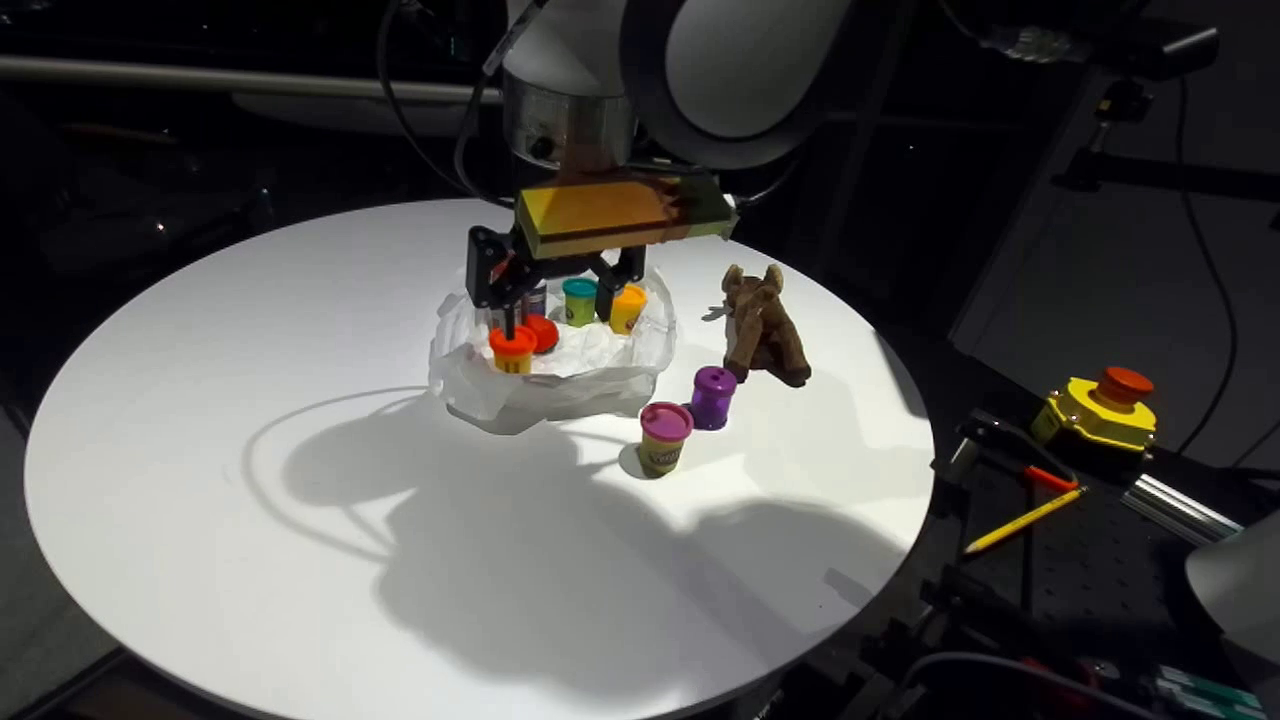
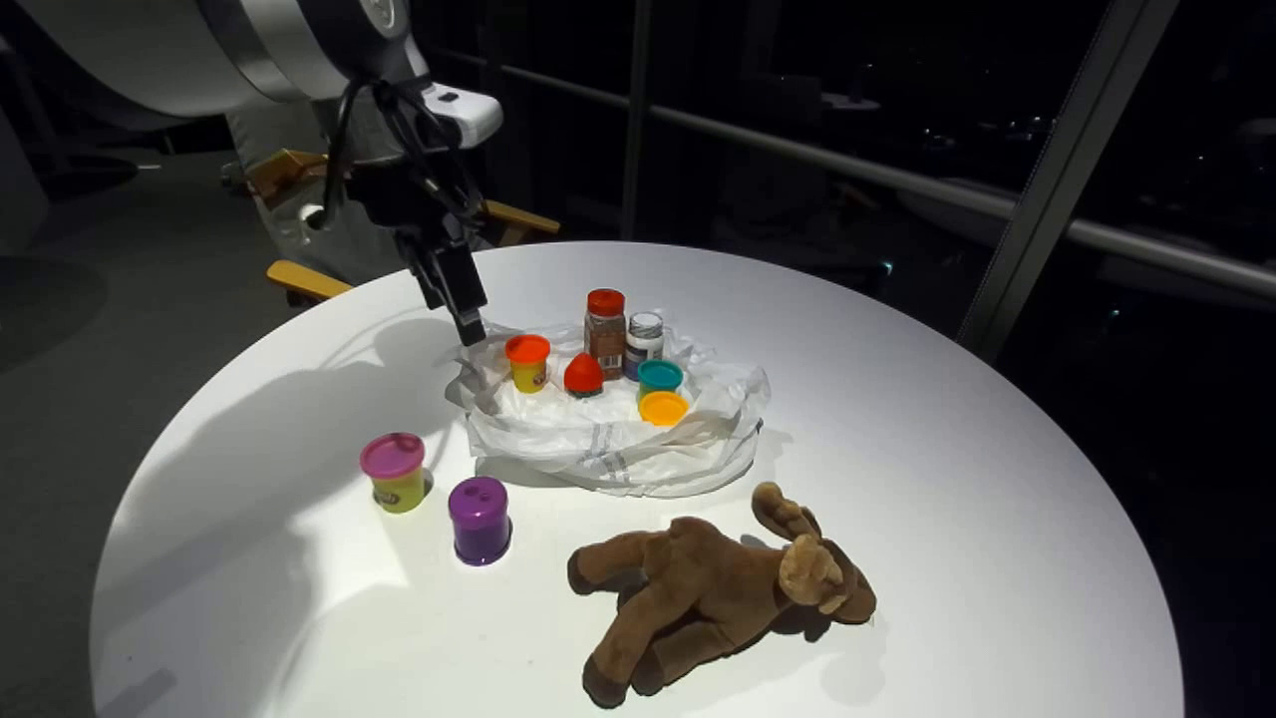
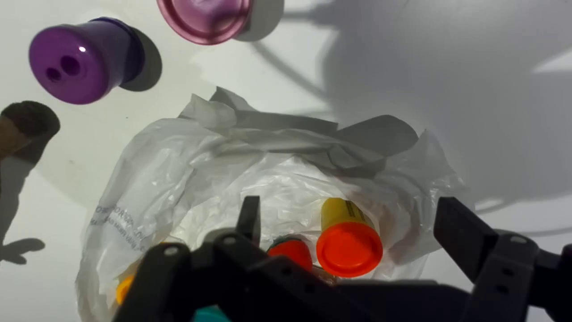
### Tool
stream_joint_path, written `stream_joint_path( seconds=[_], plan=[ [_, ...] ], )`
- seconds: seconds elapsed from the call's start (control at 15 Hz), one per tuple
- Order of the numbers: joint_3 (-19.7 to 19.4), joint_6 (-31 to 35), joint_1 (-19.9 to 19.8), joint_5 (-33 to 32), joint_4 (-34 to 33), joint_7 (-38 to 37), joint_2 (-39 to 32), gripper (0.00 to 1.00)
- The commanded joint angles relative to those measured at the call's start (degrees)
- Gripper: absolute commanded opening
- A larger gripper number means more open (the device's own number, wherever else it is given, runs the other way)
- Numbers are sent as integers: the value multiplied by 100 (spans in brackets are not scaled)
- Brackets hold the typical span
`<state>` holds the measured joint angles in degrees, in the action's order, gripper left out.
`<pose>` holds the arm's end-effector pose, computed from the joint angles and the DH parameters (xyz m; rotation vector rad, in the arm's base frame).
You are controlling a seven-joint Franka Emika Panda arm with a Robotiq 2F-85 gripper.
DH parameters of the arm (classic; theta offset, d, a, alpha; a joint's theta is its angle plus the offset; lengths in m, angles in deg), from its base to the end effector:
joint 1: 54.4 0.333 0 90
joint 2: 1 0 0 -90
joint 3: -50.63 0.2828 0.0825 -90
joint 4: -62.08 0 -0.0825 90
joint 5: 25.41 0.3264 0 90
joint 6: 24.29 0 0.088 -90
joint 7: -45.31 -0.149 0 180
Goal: Remove the objects from the plastic
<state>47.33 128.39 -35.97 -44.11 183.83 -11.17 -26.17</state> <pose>0.5249 0.1445 0.1860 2.9623 -0.6496 0.2869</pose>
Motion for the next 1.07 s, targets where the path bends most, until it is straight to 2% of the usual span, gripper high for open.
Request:
stream_joint_path(
  seconds=[0.0, 0.27, 0.93, 1.0],
  plan=[
    [197, -60, -341, 895, -686, 257, -597, 100],
    [19, -70, -327, 1367, -1272, 150, -1085, 100],
    [-240, -401, -270, 1604, -2202, 114, -1795, 100],
    [-278, -437, -251, 1582, -2243, 95, -1837, 75]
  ],
)
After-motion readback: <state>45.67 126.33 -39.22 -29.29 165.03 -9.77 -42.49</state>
